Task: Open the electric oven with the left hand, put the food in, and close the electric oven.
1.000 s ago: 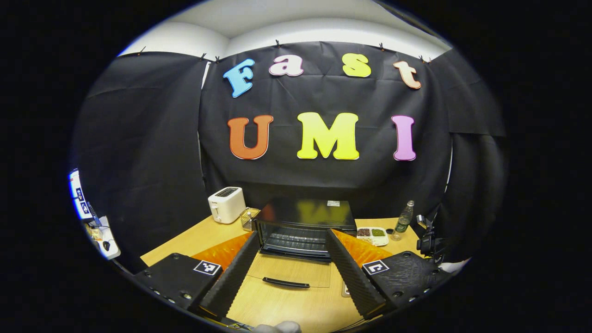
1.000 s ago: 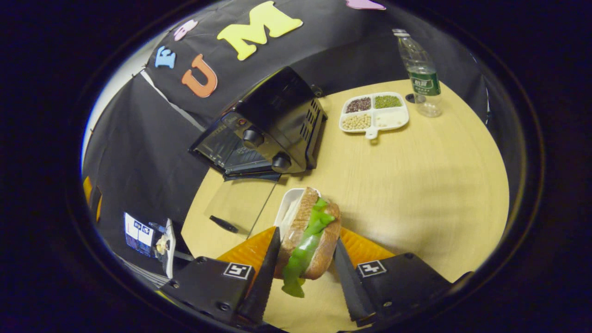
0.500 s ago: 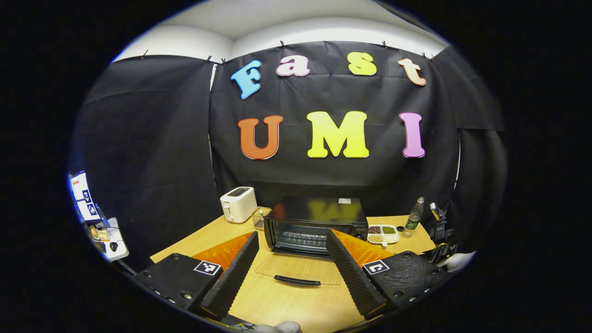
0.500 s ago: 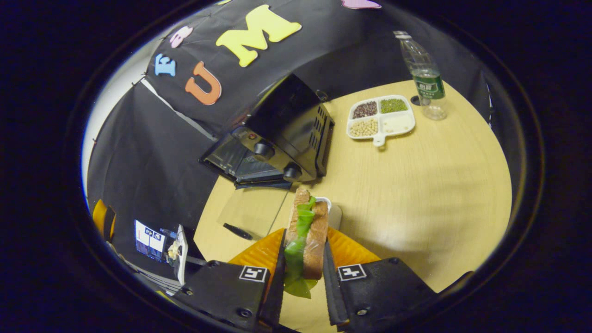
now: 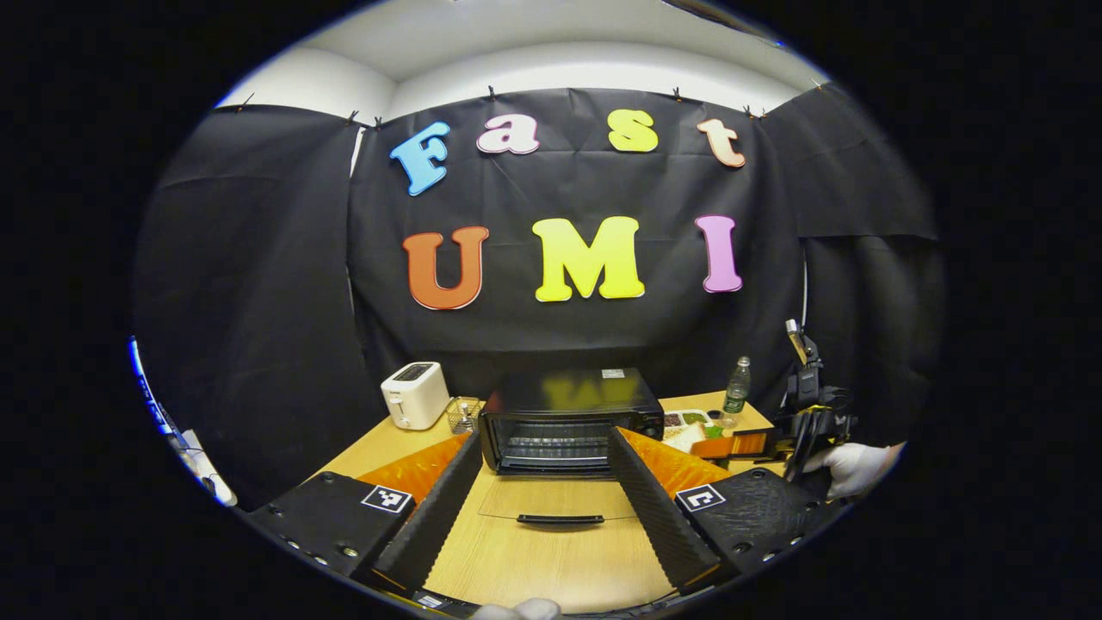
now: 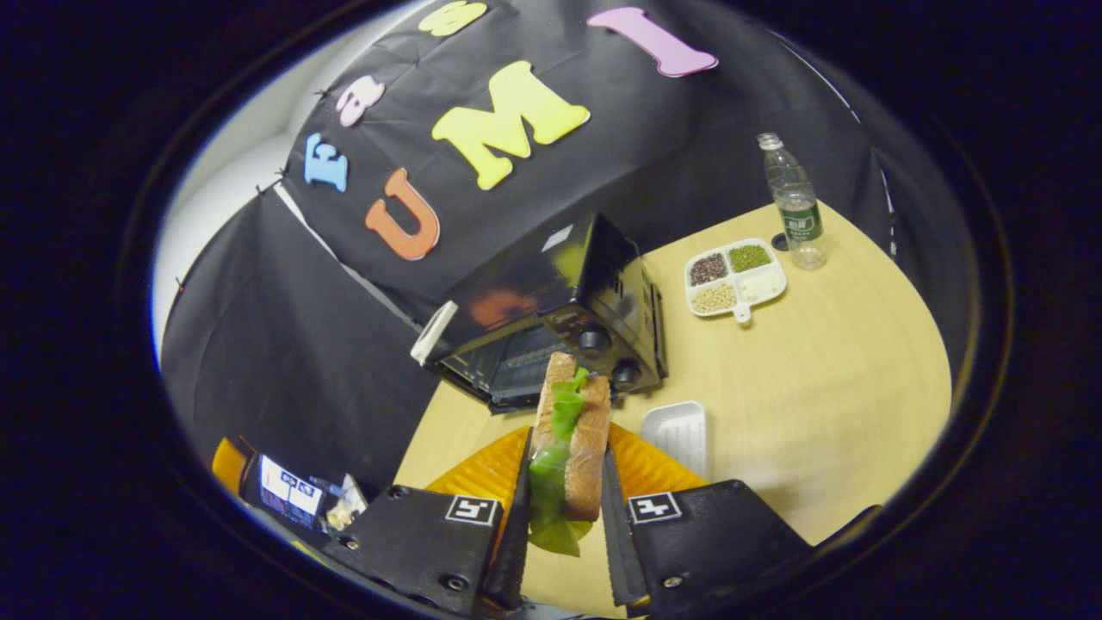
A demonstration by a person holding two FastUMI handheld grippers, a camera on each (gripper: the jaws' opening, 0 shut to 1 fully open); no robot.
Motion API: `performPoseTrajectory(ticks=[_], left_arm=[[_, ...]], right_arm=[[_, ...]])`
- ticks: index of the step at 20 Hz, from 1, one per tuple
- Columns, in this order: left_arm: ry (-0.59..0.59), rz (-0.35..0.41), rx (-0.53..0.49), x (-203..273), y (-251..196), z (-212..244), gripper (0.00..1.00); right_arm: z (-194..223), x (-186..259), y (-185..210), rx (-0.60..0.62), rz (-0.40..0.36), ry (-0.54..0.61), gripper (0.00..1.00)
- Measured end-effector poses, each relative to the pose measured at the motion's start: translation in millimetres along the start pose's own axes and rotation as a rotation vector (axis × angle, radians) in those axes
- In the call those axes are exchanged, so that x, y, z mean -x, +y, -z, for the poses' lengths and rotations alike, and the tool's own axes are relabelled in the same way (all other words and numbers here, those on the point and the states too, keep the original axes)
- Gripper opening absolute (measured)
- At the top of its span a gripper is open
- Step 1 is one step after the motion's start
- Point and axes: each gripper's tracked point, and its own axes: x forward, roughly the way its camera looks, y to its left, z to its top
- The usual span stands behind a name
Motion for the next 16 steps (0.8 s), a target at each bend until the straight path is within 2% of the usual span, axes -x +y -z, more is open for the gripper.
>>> performPoseTrajectory(ticks=[4, 9, 16], left_arm=[[-0.009, 0.062, 0.014, 3, 10, 6, 0.96], [-0.01, 0.131, -0.001, 3, 12, 20, 0.96], [0.041, 0.126, -0.013, -1, 33, 52, 0.96]], right_arm=[[20, -31, 33, -0.092, -0.002, -0.097, 0.41], [33, -92, 55, -0.249, -0.002, -0.215, 0.41], [29, -189, 64, -0.509, -0.011, -0.316, 0.41]])
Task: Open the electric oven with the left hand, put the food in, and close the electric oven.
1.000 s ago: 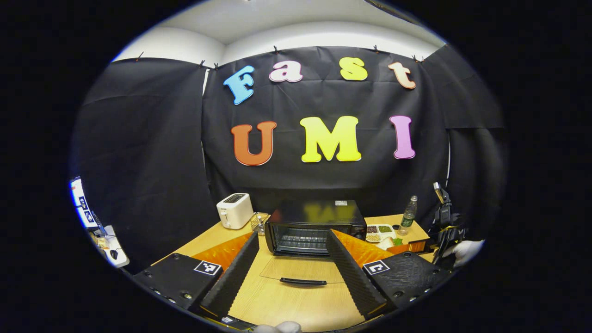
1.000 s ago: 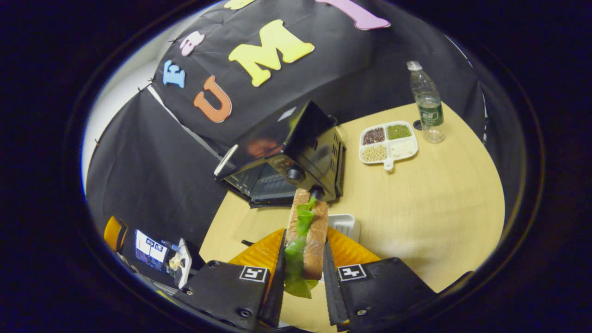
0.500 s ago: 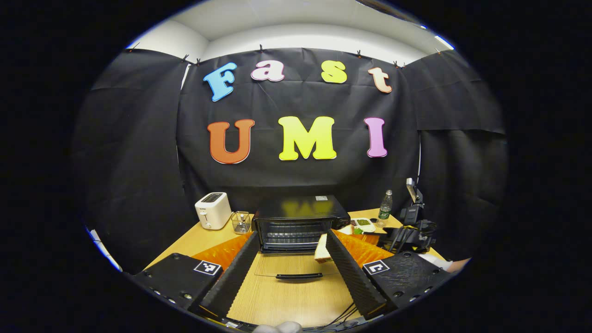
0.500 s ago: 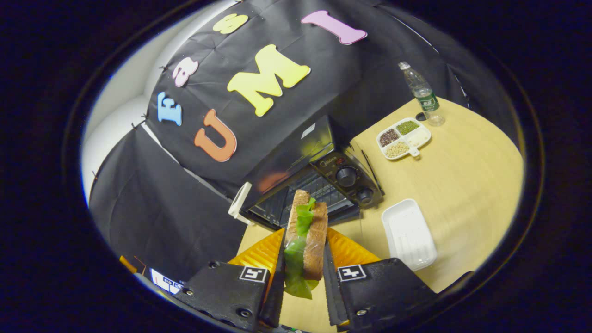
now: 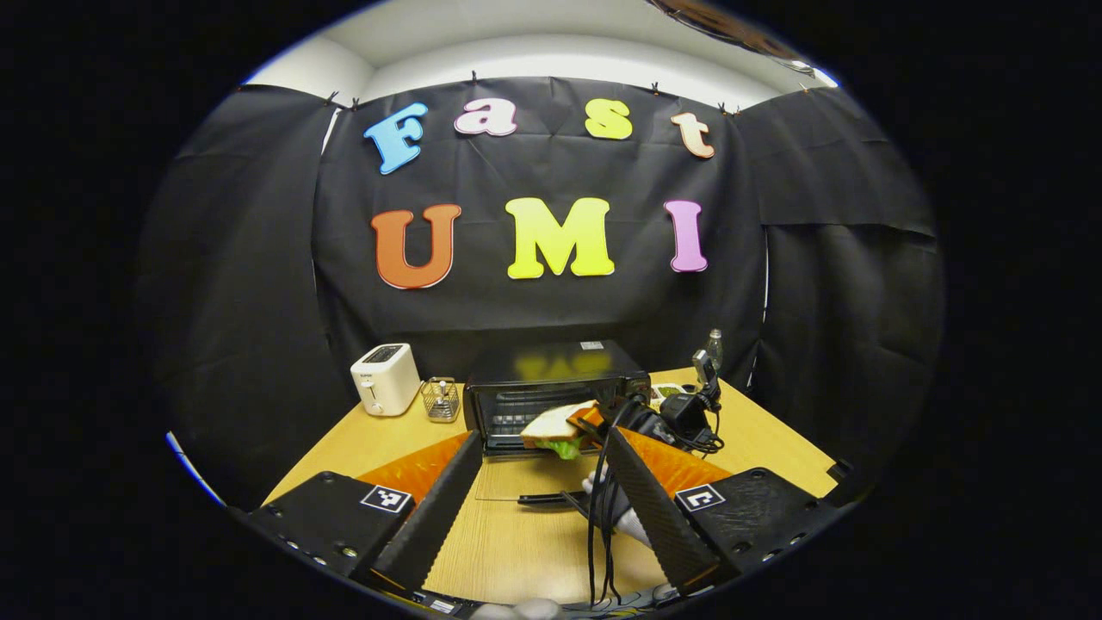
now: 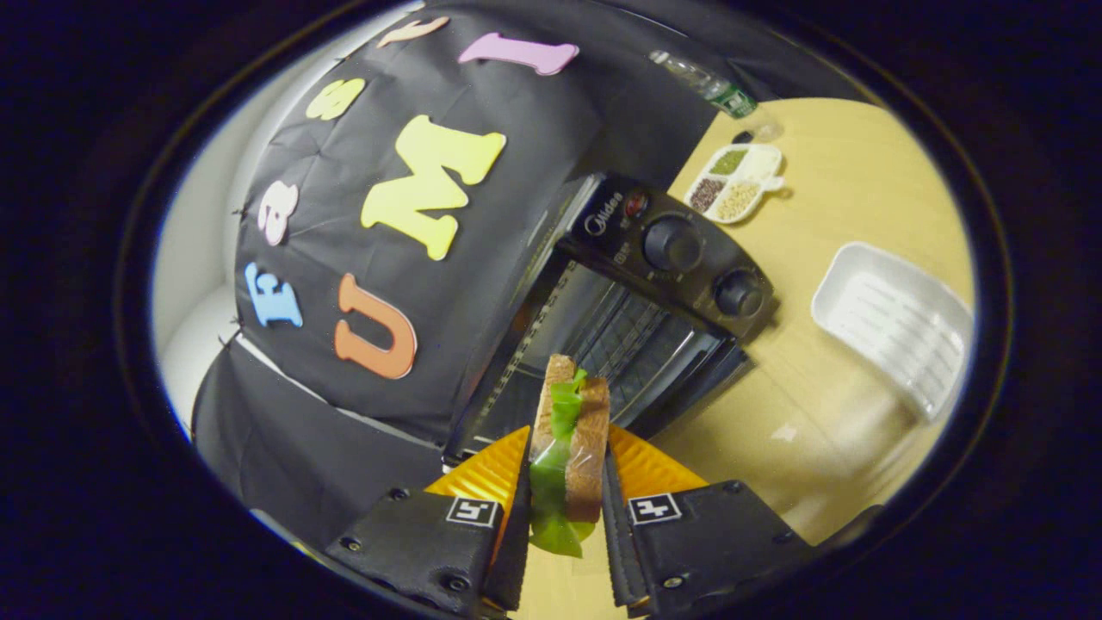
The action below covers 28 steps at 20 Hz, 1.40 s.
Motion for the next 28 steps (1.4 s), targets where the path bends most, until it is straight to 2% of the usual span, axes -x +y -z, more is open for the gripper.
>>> performPoseTrajectory(ticks=[5, 11, 12, 15, 16, 17, 18, 21, 24, 25, 26, 27, 28], left_arm=[[0.029, -0.002, 0.008, -13, 16, 12, 0.96], [0.043, -0.022, 0.037, -32, 31, 16, 0.96], [0.043, -0.027, 0.043, -33, 33, 17, 0.96], [0.041, -0.035, 0.063, -37, 35, 18, 0.96], [0.044, -0.031, 0.069, -38, 33, 20, 0.96], [0.044, -0.03, 0.069, -38, 33, 20, 0.95], [0.045, -0.028, 0.069, -39, 32, 20, 0.96], [0.034, -0.026, 0.07, -42, 31, 19, 0.95], [0.021, -0.029, 0.07, -43, 34, 16, 0.96], [0.015, -0.028, 0.07, -44, 34, 14, 0.96], [0.012, -0.027, 0.071, -45, 35, 15, 0.96], [0.006, -0.024, 0.072, -46, 36, 15, 0.95], [0.006, -0.024, 0.071, -48, 36, 15, 0.96]], right_arm=[[-5, -55, -5, -0.007, 0.028, -0.047, 0.41], [-11, -86, -17, 0.042, 0.068, -0.073, 0.41], [-10, -86, -21, 0.07, 0.092, -0.069, 0.33], [-8, -85, -26, 0.201, 0.142, -0.051, 0.41], [-10, -84, -25, 0.261, 0.157, -0.055, 0.55], [-13, -82, -26, 0.325, 0.184, -0.054, 0.47], [-13, -80, -29, 0.387, 0.214, -0.042, 0.53], [-18, -76, -43, 0.515, 0.276, -0.029, 1.0], [-35, -57, -42, 0.639, 0.305, -0.057, 1.0], [-38, -50, -41, 0.668, 0.303, -0.055, 0.89], [-40, -44, -39, 0.691, 0.303, -0.047, 0.89], [-40, -34, -35, 0.725, 0.295, -0.04, 1.0], [-43, -22, -31, 0.753, 0.291, -0.04, 0.89]])
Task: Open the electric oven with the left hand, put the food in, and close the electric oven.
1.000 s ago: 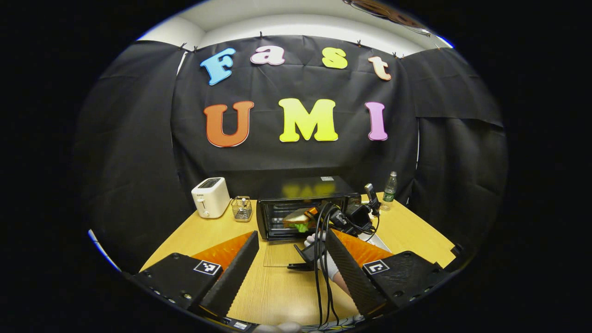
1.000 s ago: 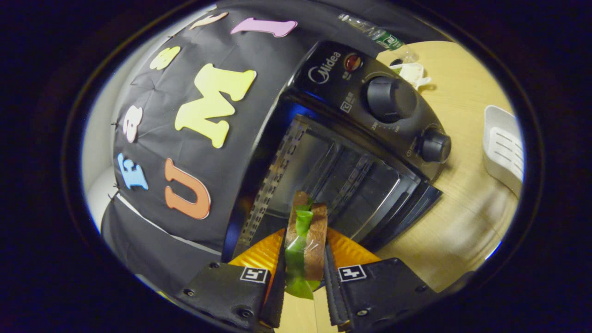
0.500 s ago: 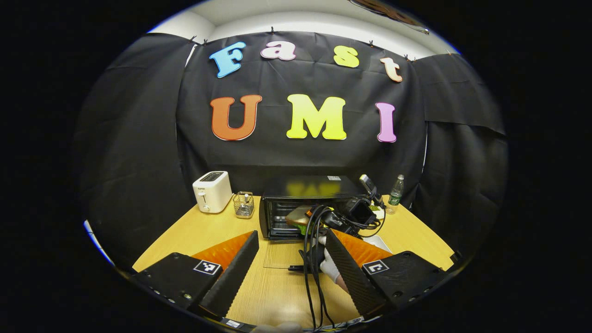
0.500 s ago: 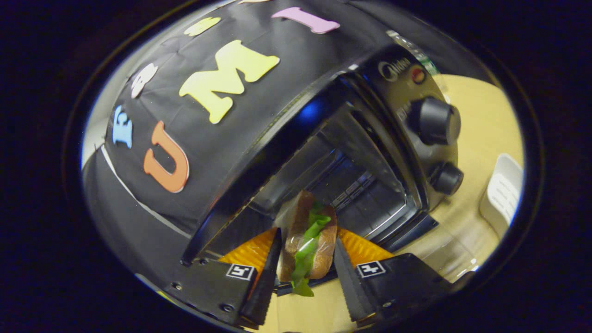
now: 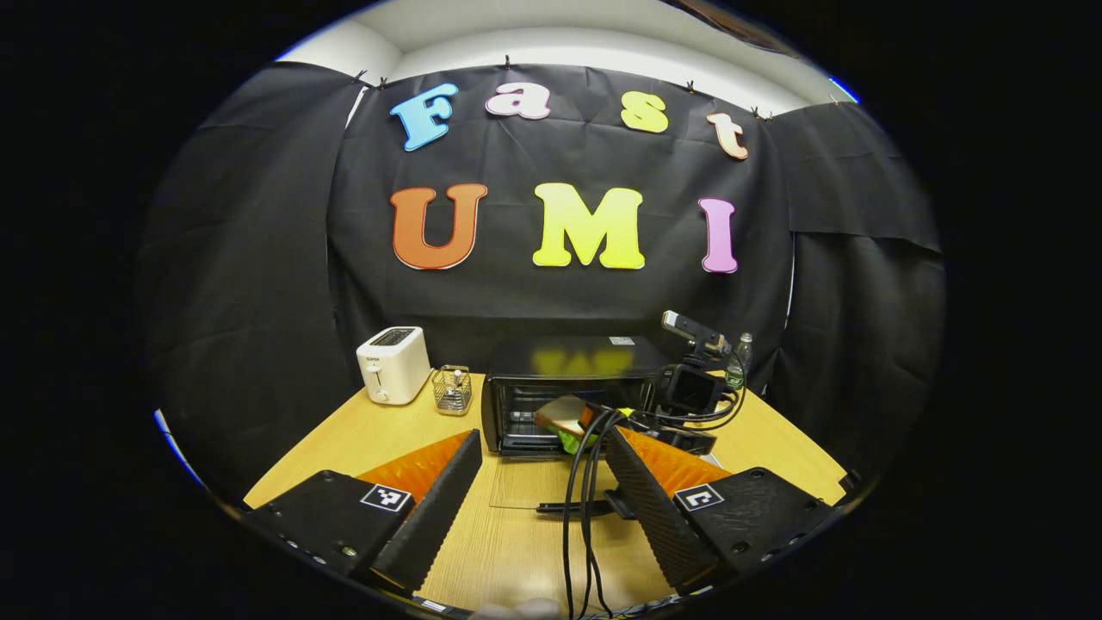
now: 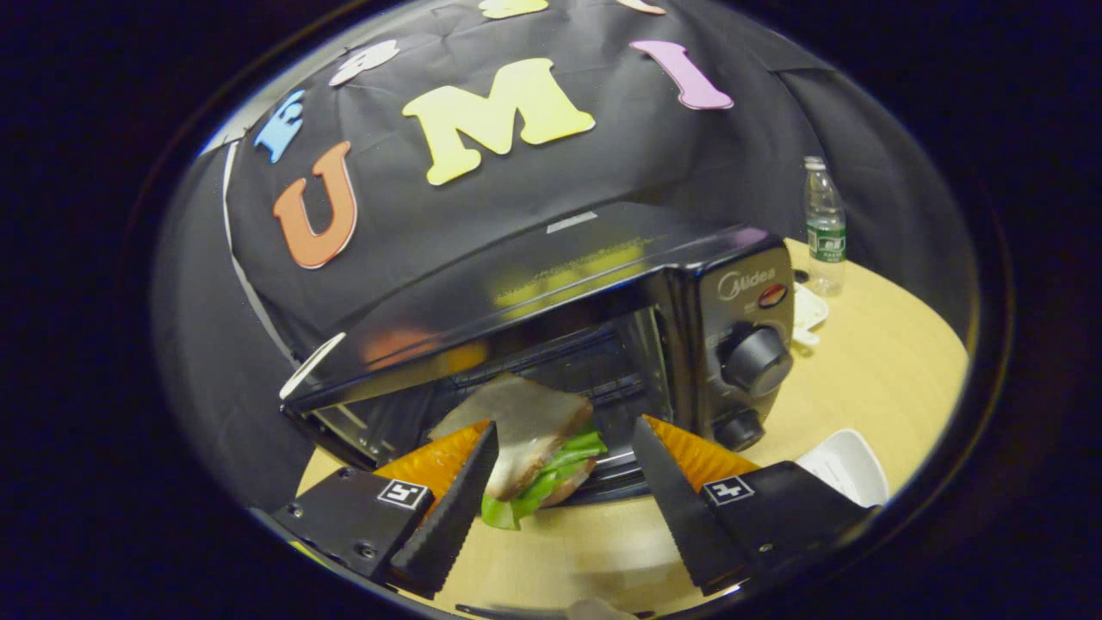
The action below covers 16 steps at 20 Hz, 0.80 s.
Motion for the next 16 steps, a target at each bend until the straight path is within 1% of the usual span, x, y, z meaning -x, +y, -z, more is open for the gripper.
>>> performPoseTrajectory(ticks=[4, 5, 6, 7, 8, 9, 11, 12, 13, 14, 16], left_arm=[[-0.007, 0.001, -0.015, 1, 4, 1, 0.95], [-0.007, 0.0, -0.018, 2, 4, 2, 0.96], [-0.009, -0.004, -0.022, 2, 5, 2, 0.96], [-0.005, -0.007, -0.025, 4, 6, 4, 0.96], [-0.005, -0.011, -0.029, 5, 7, 6, 0.96], [-0.007, -0.016, -0.036, 6, 9, 6, 0.96], [-0.001, -0.022, -0.046, 9, 8, 9, 0.95], [-0.003, -0.022, -0.049, 10, 7, 10, 0.95], [-0.005, -0.023, -0.055, 11, 5, 10, 0.95], [-0.006, -0.021, -0.055, 11, 3, 12, 0.96], [0.007, -0.013, -0.055, 8, -4, 19, 0.95]], right_arm=[[-22, 54, -10, 0.092, -0.026, -0.039, 0.89], [-29, 70, -14, 0.111, -0.029, -0.048, 1.0], [-37, 87, -21, 0.132, -0.024, -0.058, 1.0], [-46, 104, -29, 0.162, -0.019, -0.074, 0.89], [-55, 121, -35, 0.187, -0.018, -0.088, 0.89], [-65, 137, -42, 0.205, -0.013, -0.108, 1.0], [-85, 169, -59, 0.229, 0.004, -0.138, 1.0], [-97, 186, -68, 0.239, 0.015, -0.163, 0.89], [-108, 200, -77, 0.244, 0.028, -0.181, 1.0], [-118, 217, -85, 0.245, 0.037, -0.198, 0.89], [-136, 242, -102, 0.26, 0.05, -0.23, 0.89]])
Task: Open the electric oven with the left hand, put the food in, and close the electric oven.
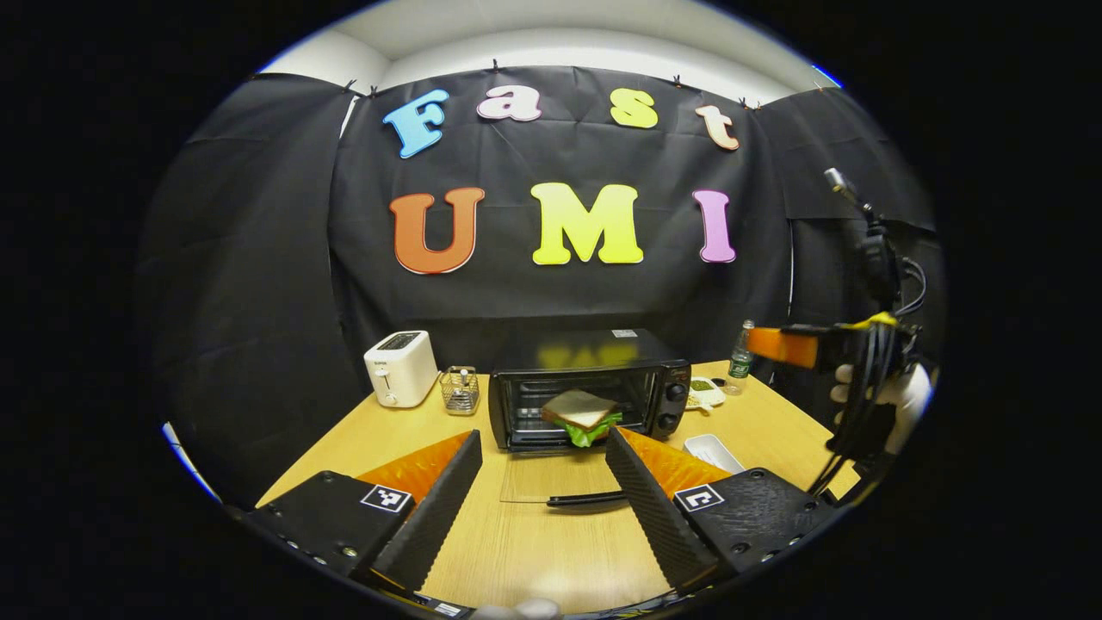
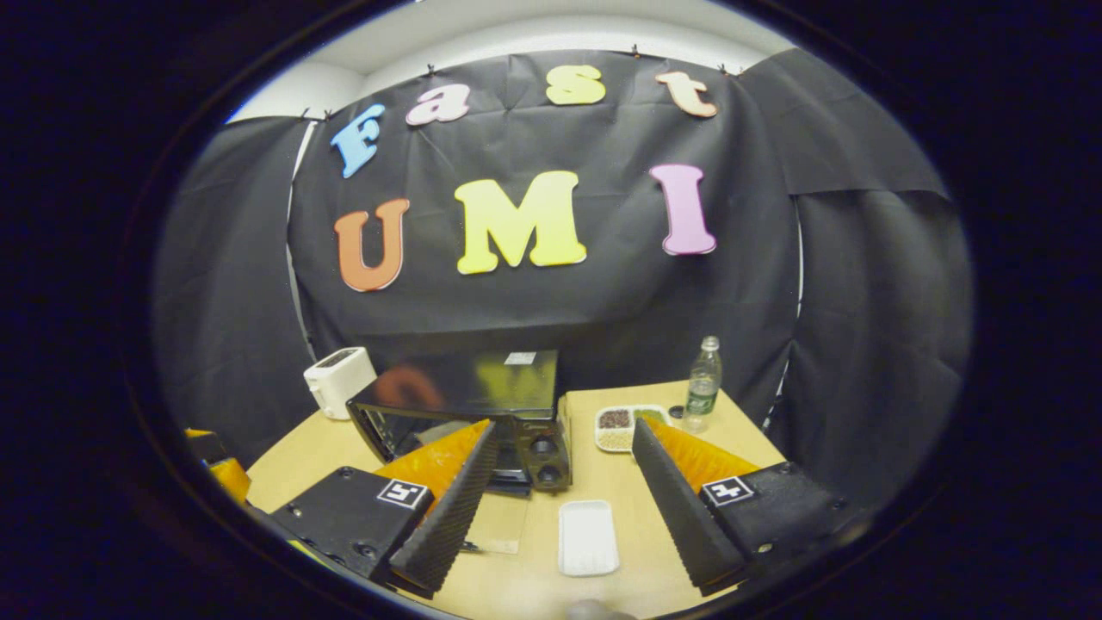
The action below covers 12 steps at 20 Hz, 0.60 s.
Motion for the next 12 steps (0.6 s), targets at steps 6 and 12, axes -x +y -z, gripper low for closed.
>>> performPoseTrajectory(ticks=[6, 12], left_arm=[[0.056, 0.027, -0.005, -22, -27, 40, 0.96], [0.13, 0.032, 0.003, -55, -43, 89, 0.96]], right_arm=[[-40, 56, -65, 0.103, 0.081, -0.054, 0.89], [-47, 85, -100, 0.093, 0.132, -0.033, 1.0]])
